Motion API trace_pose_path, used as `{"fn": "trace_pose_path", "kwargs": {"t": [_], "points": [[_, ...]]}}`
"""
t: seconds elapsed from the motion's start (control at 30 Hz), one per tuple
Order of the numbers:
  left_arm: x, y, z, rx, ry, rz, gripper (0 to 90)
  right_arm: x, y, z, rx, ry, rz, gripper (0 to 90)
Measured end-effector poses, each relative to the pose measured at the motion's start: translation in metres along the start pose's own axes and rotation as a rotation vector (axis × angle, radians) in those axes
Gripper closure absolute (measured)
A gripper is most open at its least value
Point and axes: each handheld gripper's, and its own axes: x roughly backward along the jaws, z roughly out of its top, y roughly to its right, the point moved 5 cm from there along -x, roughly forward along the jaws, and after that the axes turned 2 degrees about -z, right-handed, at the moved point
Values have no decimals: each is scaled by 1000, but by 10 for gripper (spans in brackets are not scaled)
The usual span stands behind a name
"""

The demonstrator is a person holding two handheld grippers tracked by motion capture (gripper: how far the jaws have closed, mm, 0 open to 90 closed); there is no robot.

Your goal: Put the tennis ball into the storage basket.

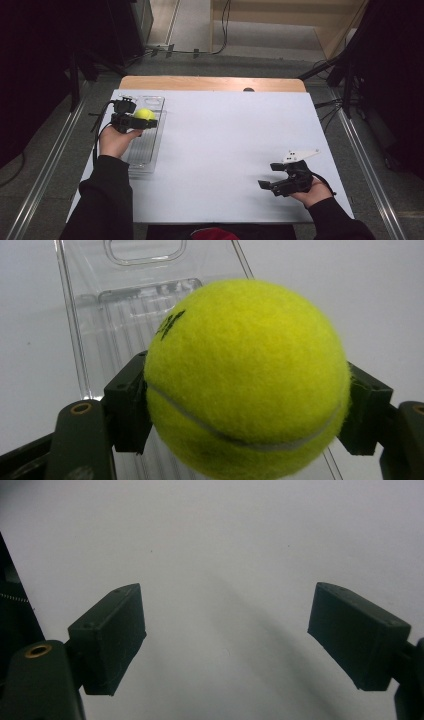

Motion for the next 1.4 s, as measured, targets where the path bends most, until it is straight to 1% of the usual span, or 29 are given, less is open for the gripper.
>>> {"fn": "trace_pose_path", "kwargs": {"t": [0.13,0.2,0.33,0.47,0.53,0.6,0.67,0.73,0.77,0.83,0.93,1.03,1.1,1.2,1.27,1.4], "points": [[-2,-2,-1,7,-5,3,259,0,0,0,1,0,0,132],[-2,-2,-2,4,-11,8,258,0,0,0,2,0,0,132],[-2,-2,-2,-6,-5,21,258,0,0,0,-1,0,-1,132],[-2,-3,-1,-3,-1,17,251,0,0,0,2,-1,-1,132],[0,-3,0,2,6,15,246,0,0,0,2,-1,-1,132],[2,-2,1,13,19,-3,245,0,0,0,1,-1,-2,132],[4,0,3,7,32,4,229,0,0,0,-3,0,-3,132],[6,1,4,-4,27,6,226,0,0,0,-1,-1,-4,132],[7,1,5,-6,25,5,210,0,0,0,-1,-2,-4,132],[9,3,6,-4,34,9,209,0,0,0,1,-2,-3,132],[12,4,7,3,37,-4,209,0,0,0,-1,0,-5,132],[15,6,9,-1,39,-1,209,0,0,0,-4,1,-4,132],[18,9,11,-3,47,-14,210,0,0,0,1,-2,-3,132],[22,14,14,-2,71,-55,210,0,0,0,-2,-2,-5,132],[23,18,14,-7,74,-85,211,0,0,0,-3,1,-4,132],[24,25,16,-4,76,-121,213,0,0,0,2,-3,-3,132]]}}
